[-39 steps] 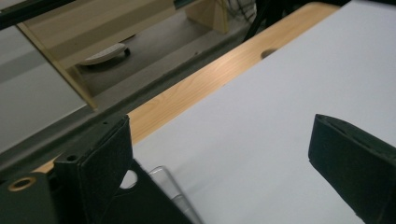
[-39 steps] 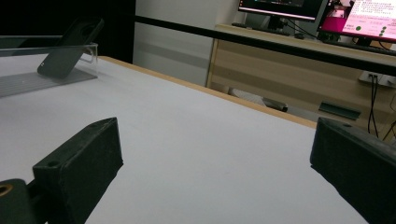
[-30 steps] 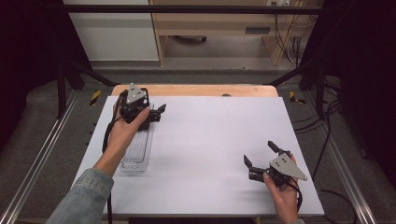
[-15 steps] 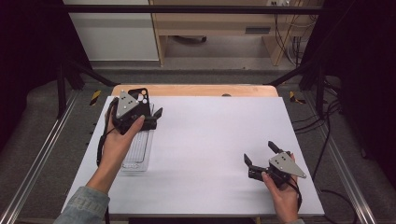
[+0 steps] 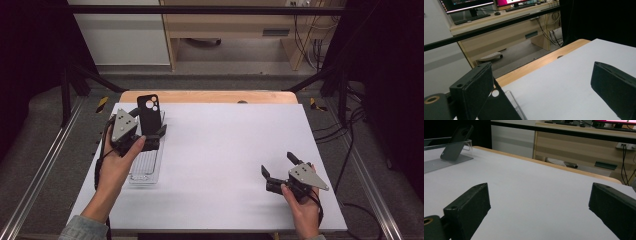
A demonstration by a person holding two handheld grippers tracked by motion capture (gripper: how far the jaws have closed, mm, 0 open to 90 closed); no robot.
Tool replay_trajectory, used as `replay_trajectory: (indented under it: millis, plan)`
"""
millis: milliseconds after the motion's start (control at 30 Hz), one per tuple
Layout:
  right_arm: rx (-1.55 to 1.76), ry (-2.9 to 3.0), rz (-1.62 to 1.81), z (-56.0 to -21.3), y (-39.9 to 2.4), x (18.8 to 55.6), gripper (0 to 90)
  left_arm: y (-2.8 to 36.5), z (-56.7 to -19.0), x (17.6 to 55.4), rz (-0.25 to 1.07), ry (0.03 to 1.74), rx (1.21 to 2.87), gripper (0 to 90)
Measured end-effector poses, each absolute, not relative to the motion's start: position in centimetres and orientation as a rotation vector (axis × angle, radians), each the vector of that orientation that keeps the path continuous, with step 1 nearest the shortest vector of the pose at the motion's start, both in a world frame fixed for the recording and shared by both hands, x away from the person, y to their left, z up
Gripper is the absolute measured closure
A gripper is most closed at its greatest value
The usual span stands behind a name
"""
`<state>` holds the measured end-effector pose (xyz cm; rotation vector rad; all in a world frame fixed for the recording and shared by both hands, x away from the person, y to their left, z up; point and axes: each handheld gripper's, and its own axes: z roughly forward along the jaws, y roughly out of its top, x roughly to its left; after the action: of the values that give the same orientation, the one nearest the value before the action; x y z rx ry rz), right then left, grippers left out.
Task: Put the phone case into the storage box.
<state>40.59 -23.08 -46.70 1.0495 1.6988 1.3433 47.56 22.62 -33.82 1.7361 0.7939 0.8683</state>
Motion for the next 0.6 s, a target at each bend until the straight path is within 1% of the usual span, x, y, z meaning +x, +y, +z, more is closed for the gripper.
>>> replay_trajectory:
  millis: [200, 600]
  plan:
    - [1.032, 1.717, 1.341, -46.7, -22.9, 40.6, 3.5, 24.4, -34.3, 46.8, 0.883, 0.806, 1.703, 3.9]
    - [1.049, 1.733, 1.38, -46.9, -22.9, 40.7, 3.4, 26.3, -34.4, 45.7, 0.888, 0.825, 1.659, 3.5]
